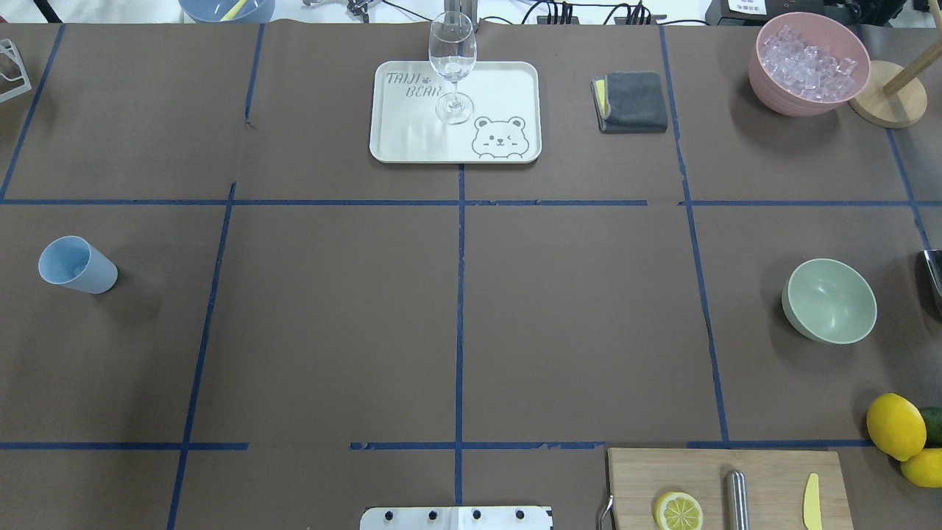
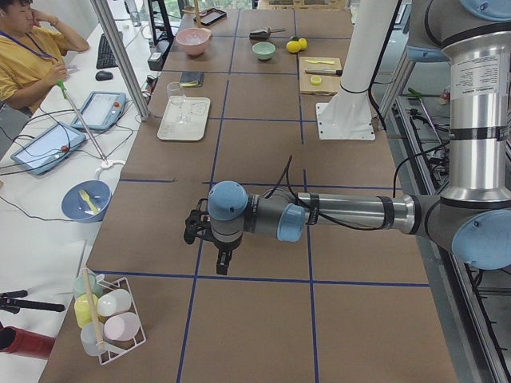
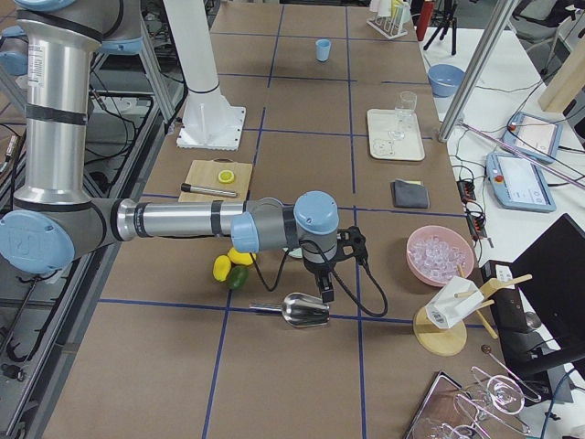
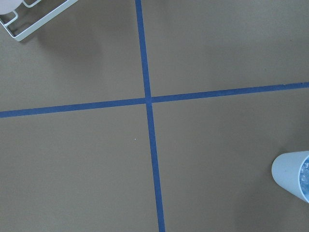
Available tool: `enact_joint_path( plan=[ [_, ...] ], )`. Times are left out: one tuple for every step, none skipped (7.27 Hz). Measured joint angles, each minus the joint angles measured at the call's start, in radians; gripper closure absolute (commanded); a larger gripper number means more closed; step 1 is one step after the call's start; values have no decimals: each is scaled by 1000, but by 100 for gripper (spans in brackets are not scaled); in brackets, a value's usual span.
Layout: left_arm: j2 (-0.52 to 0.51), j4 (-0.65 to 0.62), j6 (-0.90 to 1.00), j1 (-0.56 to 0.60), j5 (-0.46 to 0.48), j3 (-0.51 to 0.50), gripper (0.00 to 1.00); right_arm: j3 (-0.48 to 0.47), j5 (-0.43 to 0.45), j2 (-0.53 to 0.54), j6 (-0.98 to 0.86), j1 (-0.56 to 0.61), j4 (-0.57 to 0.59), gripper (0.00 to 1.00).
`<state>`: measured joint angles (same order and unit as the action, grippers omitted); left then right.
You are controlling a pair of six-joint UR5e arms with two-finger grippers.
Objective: Pour ice into bowl
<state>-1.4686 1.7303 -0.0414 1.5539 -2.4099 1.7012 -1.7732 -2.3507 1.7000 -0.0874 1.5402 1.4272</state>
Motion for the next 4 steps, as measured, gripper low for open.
enact_joint_path(
  plan=[
    [0,0,0,0,0,0,0,-5,-5,-1,2,0,-18,0],
    [1,1,1,0,0,0,0,-5,-9,-2,6,0,-26,0],
    [2,1,1,0,0,0,0,-6,-9,-2,19,-1,-30,0],
    [2,1,1,0,0,0,0,-18,-7,-2,38,-8,-38,0]
  ],
)
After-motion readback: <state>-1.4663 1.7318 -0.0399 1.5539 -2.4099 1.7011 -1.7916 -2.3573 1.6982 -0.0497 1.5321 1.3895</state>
